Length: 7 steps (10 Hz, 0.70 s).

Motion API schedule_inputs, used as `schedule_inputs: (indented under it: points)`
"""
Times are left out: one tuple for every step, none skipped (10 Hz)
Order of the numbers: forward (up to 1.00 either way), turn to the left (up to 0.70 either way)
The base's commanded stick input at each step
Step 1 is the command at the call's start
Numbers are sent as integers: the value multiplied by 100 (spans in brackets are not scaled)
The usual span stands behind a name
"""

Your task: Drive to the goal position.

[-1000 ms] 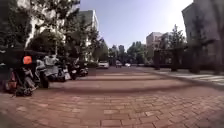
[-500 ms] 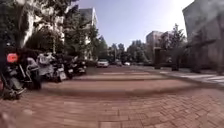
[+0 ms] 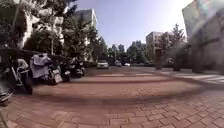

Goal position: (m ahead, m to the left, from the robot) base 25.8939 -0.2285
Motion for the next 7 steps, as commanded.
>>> schedule_inputs:
  points:
    - [70, 0]
    - [70, 0]
    - [70, 0]
    - [70, 0]
    - [70, 0]
    - [70, 0]
    - [70, 0]
